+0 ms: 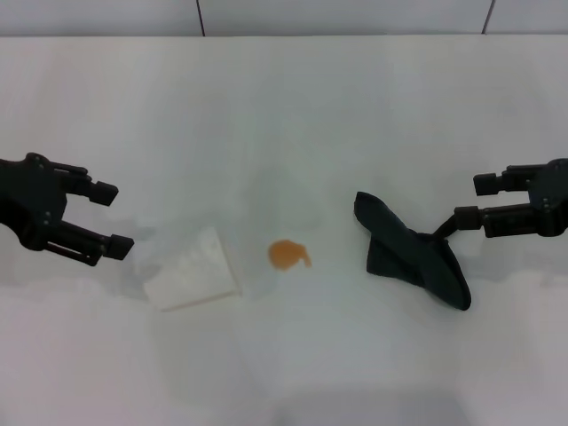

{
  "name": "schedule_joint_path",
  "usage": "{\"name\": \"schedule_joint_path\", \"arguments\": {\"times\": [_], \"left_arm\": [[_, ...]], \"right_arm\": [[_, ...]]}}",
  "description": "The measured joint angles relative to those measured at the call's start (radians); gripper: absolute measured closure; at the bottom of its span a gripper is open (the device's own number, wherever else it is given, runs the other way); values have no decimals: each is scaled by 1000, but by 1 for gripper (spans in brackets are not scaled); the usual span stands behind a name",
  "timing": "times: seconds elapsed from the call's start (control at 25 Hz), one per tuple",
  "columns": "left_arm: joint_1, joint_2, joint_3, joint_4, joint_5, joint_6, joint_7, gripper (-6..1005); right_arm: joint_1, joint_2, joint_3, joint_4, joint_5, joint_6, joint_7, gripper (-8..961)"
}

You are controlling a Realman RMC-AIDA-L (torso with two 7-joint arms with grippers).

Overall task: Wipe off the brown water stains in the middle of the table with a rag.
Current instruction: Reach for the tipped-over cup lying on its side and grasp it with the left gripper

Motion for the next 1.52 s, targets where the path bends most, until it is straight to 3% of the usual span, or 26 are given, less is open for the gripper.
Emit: {"name": "schedule_joint_path", "arguments": {"times": [0.44,0.8,1.04,1.52], "left_arm": [[-197,54,7,-124,189,28,-7,112],[-353,62,27,-241,312,49,-11,111],[-411,43,88,-287,372,55,-17,111],[-438,-8,130,-315,455,10,-9,111]], "right_arm": [[6,1,-13,25,30,23,9,187],[6,0,-26,21,39,31,21,187],[5,0,-34,20,39,30,20,188],[1,0,-59,19,40,32,13,188]]}}
